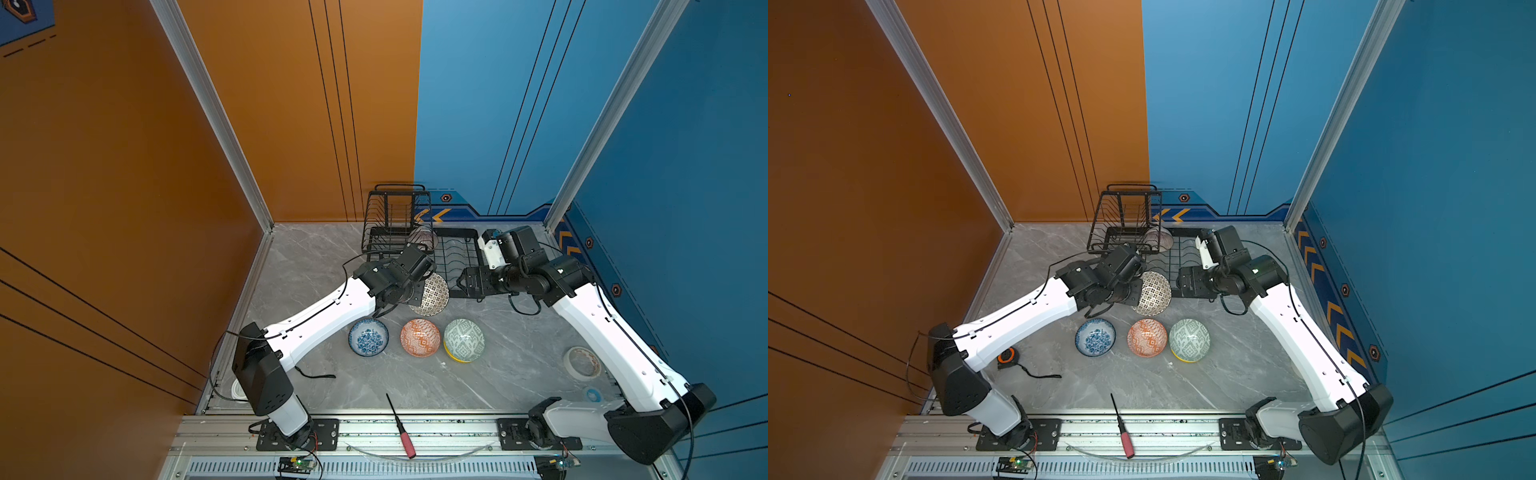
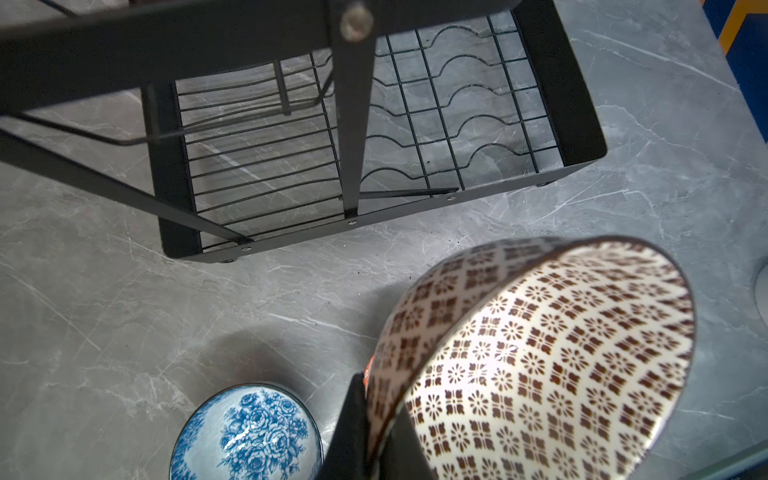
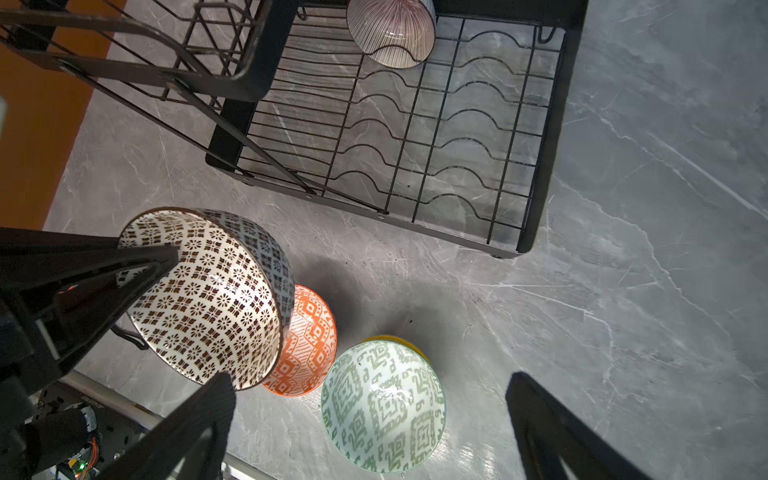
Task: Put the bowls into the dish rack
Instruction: 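Lift the brown-patterned bowl with the left gripper while the right gripper approaches it, then grasp the brown-patterned bowl's rim with the right gripper beside the left gripper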
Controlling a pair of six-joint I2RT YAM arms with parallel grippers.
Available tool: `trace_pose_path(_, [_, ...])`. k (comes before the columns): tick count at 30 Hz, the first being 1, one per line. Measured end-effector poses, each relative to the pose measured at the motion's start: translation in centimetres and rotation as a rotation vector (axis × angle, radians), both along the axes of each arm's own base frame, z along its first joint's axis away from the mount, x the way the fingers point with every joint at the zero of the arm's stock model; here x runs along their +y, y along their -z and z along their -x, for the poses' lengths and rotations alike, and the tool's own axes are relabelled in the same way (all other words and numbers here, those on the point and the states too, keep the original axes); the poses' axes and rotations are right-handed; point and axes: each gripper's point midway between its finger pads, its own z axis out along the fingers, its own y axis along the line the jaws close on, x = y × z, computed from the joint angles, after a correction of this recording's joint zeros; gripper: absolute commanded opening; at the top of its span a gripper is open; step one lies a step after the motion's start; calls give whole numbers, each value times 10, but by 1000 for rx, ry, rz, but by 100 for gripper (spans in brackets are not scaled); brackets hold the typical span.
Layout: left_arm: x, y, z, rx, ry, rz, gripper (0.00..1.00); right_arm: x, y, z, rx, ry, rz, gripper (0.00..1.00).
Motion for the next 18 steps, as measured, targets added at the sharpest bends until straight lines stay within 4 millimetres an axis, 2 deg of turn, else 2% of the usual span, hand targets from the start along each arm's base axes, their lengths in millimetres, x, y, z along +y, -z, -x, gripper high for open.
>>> trace_pose_path(5, [-1, -5, -9, -26, -19, 40, 0, 33, 10, 1, 4, -45, 21, 98])
trace_pose_path(8, [1, -7, -15, -41, -32, 78, 0, 37, 17, -6, 5, -15, 33, 95])
trace_pose_path(14, [-3, -14, -13, -51, -9, 149, 0, 46, 26, -16, -5, 39, 66, 85])
trace_pose_path(18, [-7, -11, -10, -39, 11, 171, 0, 55, 30, -17, -12, 57, 70, 72])
